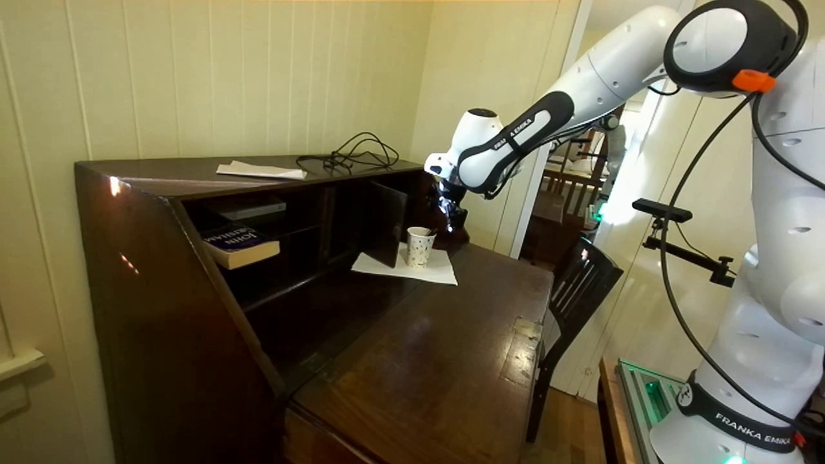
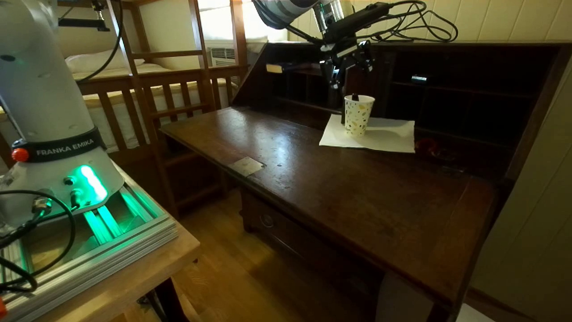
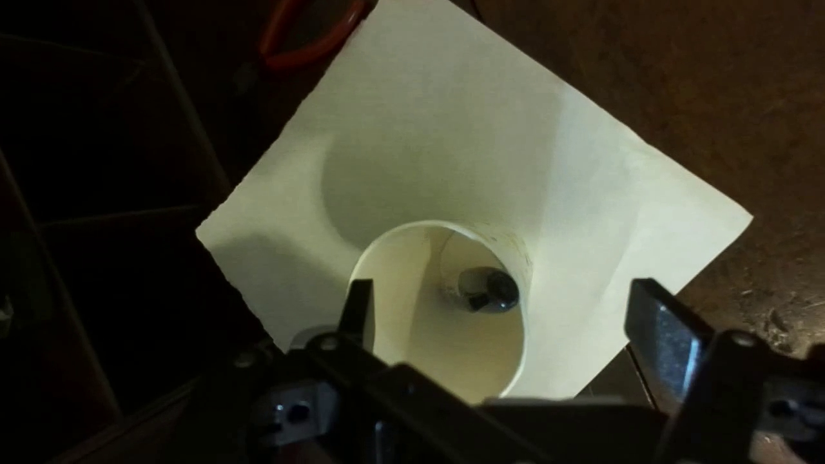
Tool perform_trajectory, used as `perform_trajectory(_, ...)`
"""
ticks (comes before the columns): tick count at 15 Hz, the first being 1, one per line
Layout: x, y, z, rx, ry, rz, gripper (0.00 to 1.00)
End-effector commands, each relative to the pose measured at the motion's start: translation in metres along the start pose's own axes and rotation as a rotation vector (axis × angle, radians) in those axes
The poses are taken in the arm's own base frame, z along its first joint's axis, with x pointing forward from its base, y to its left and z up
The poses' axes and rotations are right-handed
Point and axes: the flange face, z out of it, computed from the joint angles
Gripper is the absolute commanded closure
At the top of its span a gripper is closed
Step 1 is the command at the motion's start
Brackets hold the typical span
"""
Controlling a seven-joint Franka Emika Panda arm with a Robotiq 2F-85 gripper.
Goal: Put the paper cup inside the middle cabinet
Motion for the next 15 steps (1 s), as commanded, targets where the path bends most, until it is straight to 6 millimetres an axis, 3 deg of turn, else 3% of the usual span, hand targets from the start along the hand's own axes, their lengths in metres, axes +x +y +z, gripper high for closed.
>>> perform_trajectory(1, 0.008, 0.005, -0.01, 0.012, -0.005, -0.006, 0.0)
perform_trajectory(5, 0.015, 0.004, -0.015, 0.064, 0.023, 0.012, 0.0)
perform_trajectory(7, 0.018, 0.002, -0.008, 0.049, 0.01, -0.006, 0.0)
perform_trajectory(9, 0.011, 0.001, -0.012, 0.049, -0.005, 0.004, 0.0)
perform_trajectory(12, 0.014, -0.001, -0.005, 0.072, -0.008, 0.005, 0.0)
perform_trajectory(15, 0.021, -0.002, 0.005, 0.087, 0.004, 0.007, 0.18)
